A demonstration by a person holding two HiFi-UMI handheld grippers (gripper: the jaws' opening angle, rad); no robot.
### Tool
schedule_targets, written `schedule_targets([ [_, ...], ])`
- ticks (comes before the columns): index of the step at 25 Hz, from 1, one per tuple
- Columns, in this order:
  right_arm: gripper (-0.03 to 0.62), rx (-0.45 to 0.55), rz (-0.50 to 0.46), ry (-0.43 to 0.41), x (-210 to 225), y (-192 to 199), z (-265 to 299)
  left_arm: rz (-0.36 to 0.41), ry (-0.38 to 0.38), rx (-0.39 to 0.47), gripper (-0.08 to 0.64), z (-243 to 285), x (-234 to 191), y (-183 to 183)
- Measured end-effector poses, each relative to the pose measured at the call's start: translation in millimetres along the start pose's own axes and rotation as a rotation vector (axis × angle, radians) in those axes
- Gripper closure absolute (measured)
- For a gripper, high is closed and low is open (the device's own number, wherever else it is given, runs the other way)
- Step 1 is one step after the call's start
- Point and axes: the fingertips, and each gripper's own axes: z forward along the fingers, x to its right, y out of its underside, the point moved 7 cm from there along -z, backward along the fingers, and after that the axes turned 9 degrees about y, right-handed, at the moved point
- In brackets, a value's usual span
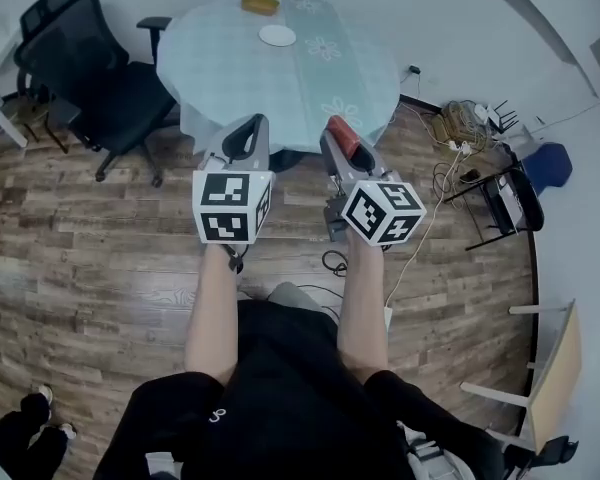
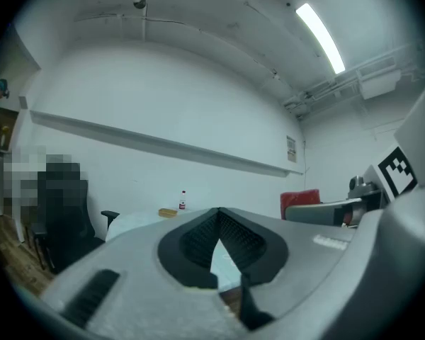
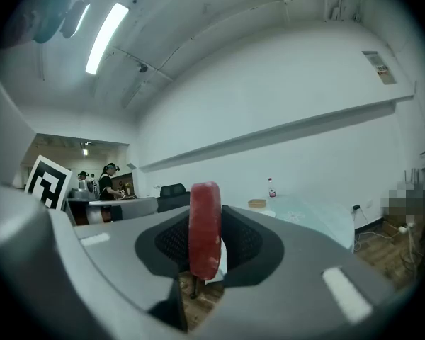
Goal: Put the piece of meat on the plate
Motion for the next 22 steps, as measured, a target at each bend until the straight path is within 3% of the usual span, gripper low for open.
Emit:
schedule_targets([
  [6,0.489,-0.006,0.026,0.035,15,4,1,0.001,0.015,-0.013,0.563,7,-3,4],
  [12,0.489,-0.032,0.023,0.016,20,10,27,-0.012,-0.002,-0.038,0.563,25,-20,12],
  [22,0.489,-0.057,0.048,-0.047,48,16,130,-0.003,-0.061,-0.066,0.563,93,-80,19],
])
